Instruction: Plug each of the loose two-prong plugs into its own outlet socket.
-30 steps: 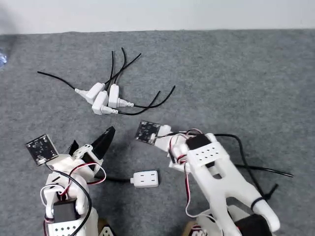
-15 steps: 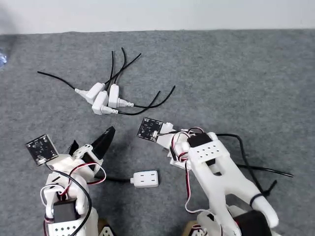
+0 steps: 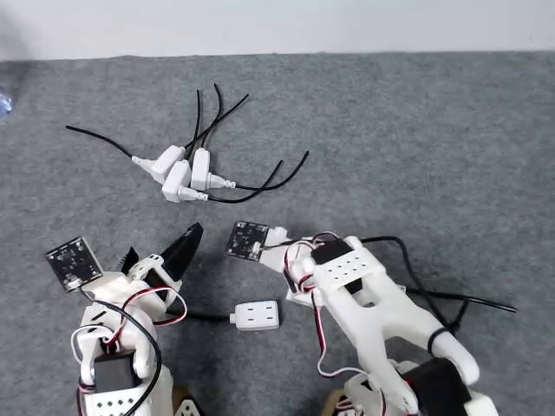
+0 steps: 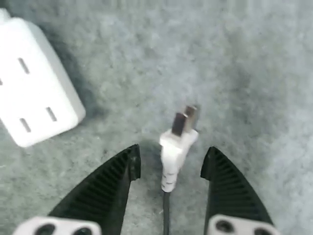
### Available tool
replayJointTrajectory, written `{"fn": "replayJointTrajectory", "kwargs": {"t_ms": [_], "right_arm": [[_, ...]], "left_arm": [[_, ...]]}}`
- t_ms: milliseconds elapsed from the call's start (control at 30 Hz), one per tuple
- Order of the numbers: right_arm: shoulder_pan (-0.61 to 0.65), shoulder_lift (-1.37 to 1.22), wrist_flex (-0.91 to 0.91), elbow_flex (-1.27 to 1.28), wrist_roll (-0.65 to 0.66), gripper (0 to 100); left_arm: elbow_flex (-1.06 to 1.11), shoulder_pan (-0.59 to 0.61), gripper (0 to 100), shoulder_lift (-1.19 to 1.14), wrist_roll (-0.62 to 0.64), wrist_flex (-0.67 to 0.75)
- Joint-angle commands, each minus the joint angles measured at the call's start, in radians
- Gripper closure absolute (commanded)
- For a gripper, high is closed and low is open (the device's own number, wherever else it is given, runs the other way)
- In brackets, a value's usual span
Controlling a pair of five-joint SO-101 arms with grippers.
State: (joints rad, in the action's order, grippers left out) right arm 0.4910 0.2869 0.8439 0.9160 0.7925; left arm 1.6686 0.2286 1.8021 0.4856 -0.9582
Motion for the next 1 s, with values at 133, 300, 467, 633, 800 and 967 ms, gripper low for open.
{"fn": "replayJointTrajectory", "kwargs": {"t_ms": [133, 300, 467, 633, 800, 967], "right_arm": [[0.01, 0.002, 0.047, -0.064, -0.006, 89.3], [0.012, 0.001, 0.094, -0.061, -0.009, 91.0], [0.033, -0.001, 0.096, -0.044, -0.012, 91.3], [0.065, 0.01, 0.09, -0.029, -0.012, 91.3], [0.064, 0.002, 0.087, -0.063, -0.012, 90.8], [0.048, 0.001, 0.085, -0.063, -0.008, 90.7]], "left_arm": [[-0.004, -0.006, 54, 0.008, -0.011, 0.002], [-0.004, -0.006, 54, 0.008, -0.011, 0.002], [-0.004, -0.006, 54, 0.008, -0.011, 0.002], [-0.004, -0.006, 54, 0.008, -0.011, 0.002], [-0.004, -0.006, 54, 0.008, -0.012, 0.002], [-0.004, -0.006, 54, 0.008, -0.012, 0.002]]}}
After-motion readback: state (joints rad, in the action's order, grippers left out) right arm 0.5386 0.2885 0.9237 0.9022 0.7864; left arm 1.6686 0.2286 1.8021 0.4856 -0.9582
